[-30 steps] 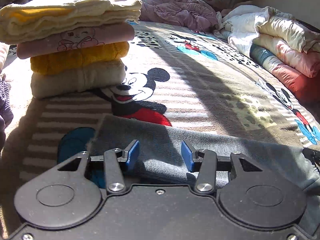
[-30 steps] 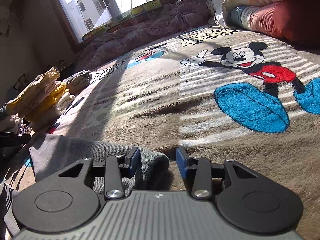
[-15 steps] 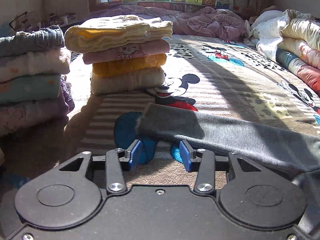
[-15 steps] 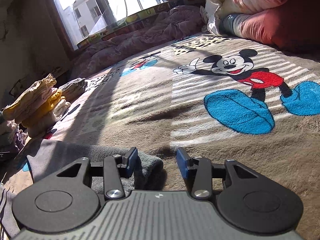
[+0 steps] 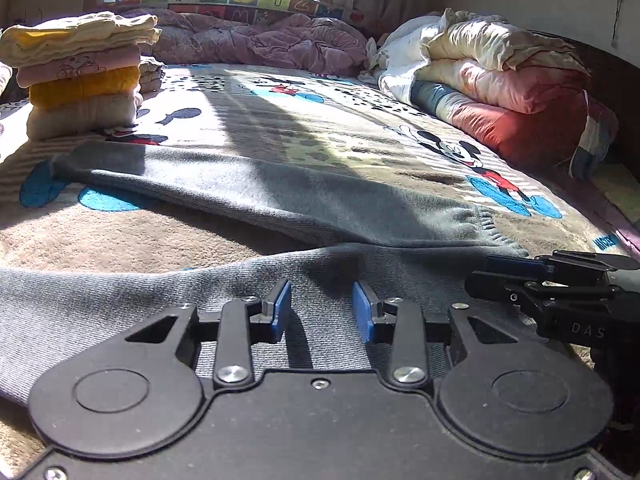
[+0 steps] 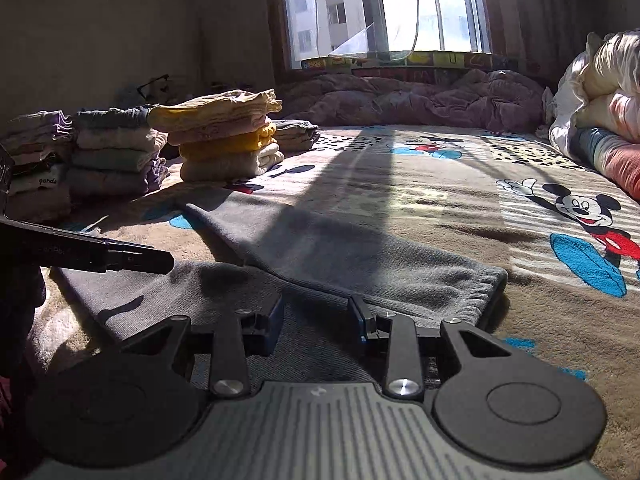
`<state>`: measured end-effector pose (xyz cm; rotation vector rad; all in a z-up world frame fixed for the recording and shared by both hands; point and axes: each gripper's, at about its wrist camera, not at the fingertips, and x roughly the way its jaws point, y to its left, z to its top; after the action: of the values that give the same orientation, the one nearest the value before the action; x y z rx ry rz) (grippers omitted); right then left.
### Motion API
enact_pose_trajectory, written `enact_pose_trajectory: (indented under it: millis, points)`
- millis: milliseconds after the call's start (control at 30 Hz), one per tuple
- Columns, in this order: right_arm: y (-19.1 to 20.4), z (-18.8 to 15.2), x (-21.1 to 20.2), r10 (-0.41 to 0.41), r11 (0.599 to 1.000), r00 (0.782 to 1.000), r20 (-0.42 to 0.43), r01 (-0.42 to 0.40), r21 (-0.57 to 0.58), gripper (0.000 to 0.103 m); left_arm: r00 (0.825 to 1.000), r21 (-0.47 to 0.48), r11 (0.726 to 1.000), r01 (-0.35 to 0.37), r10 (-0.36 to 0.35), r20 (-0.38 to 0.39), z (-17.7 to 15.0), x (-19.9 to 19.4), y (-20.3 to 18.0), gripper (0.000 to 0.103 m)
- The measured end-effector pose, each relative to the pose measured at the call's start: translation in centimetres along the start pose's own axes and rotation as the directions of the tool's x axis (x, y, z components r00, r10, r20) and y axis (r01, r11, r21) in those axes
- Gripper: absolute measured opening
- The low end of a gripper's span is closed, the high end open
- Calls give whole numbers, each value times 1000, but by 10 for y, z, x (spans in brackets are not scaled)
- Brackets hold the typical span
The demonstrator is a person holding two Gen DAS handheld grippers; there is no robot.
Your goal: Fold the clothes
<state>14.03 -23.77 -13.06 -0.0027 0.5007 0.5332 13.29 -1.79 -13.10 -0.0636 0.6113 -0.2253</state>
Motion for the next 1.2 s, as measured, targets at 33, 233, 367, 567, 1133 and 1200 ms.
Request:
enact_pose_trajectory:
  millis: [33, 233, 367, 567, 1133, 1200]
  points:
    - [0, -5, 3, -30, 1000, 999, -30, 30, -8, 35, 1000, 15, 1000, -21, 21, 15, -3, 4, -1, 34]
    - [-16, -21, -4, -104, 994, 993, -52, 105, 17, 26, 979, -109, 973, -205, 205, -16, -1, -30, 94, 17]
    - [-16, -24, -7, -113, 993, 992, -52, 113, -18, 26, 954, -252, 922, -293, 300, -13, -14, -67, 167, 13]
    - [-13, -25, -14, -133, 990, 990, -53, 131, -46, 26, 883, -476, 774, -417, 468, -11, -18, -114, 232, 29]
    - [5, -36, -25, -200, 973, 978, -57, 192, -132, 28, 916, -467, 808, -360, 402, -12, 19, -62, 225, 23]
    - [7, -37, -27, -205, 971, 978, -51, 196, -133, 28, 917, -395, 842, -366, 399, 1, 21, -81, 222, 23]
